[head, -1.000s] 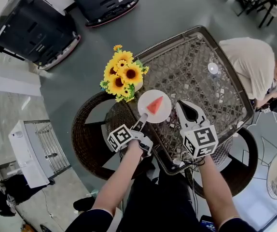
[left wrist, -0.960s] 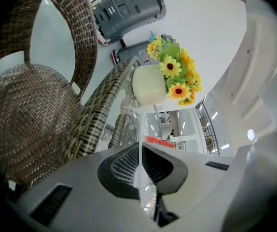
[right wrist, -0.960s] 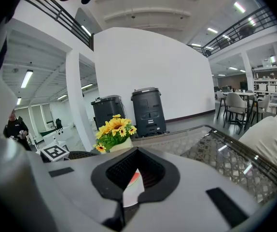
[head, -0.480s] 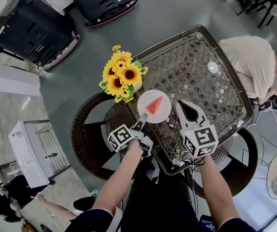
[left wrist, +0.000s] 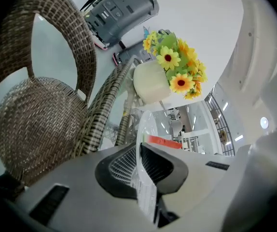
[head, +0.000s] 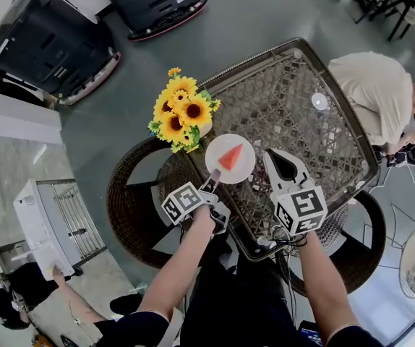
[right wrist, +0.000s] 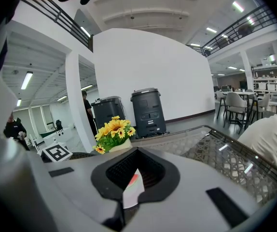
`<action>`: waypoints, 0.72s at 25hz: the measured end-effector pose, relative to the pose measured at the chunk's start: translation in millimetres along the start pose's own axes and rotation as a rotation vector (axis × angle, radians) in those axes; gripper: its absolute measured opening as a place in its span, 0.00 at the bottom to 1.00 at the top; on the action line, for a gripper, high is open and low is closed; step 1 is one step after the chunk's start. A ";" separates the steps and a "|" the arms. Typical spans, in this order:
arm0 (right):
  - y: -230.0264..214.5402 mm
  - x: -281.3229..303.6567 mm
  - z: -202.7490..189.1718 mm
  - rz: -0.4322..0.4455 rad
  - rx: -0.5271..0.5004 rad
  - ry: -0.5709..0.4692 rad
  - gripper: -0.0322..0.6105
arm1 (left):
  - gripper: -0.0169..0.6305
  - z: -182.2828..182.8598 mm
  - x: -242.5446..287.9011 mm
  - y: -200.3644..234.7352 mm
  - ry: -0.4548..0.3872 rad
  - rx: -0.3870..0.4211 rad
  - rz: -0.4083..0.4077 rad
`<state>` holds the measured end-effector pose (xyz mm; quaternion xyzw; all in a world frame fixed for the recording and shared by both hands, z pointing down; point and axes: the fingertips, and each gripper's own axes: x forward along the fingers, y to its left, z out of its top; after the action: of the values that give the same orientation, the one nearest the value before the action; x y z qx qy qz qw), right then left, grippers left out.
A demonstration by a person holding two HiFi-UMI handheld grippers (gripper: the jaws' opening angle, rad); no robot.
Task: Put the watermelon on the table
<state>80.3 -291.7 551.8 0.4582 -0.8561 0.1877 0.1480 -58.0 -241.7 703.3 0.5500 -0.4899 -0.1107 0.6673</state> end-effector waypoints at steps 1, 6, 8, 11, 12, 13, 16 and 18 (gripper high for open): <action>0.3 -0.4 0.5 0.001 0.000 -0.001 0.05 | 0.05 -0.3 0.0 0.3 0.002 0.008 0.013; -0.5 -2.7 1.6 0.004 0.005 -0.005 0.05 | 0.06 -1.5 0.8 3.4 0.017 0.048 0.089; -2.0 -4.1 2.0 0.005 0.006 -0.007 0.05 | 0.07 -2.6 1.2 5.4 0.026 0.081 0.127; -5.2 -6.8 2.9 0.002 0.009 -0.011 0.05 | 0.09 -4.9 1.0 7.2 0.037 0.114 0.178; -6.2 -7.6 3.3 0.001 0.011 -0.012 0.05 | 0.10 -4.9 0.6 7.1 0.037 0.124 0.191; -7.2 -8.4 3.5 0.001 0.013 -0.013 0.05 | 0.10 -4.8 0.3 6.8 0.037 0.136 0.203; -9.3 -10.4 3.5 0.002 0.017 -0.015 0.05 | 0.11 -4.7 0.0 5.9 0.043 0.185 0.239; -10.3 -11.5 3.6 0.004 0.020 -0.017 0.05 | 0.12 -4.3 0.6 5.2 0.049 0.233 0.263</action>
<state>94.8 -290.3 545.6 0.4598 -0.8562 0.1926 0.1358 -56.4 -237.6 708.4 0.5572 -0.5509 0.0483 0.6195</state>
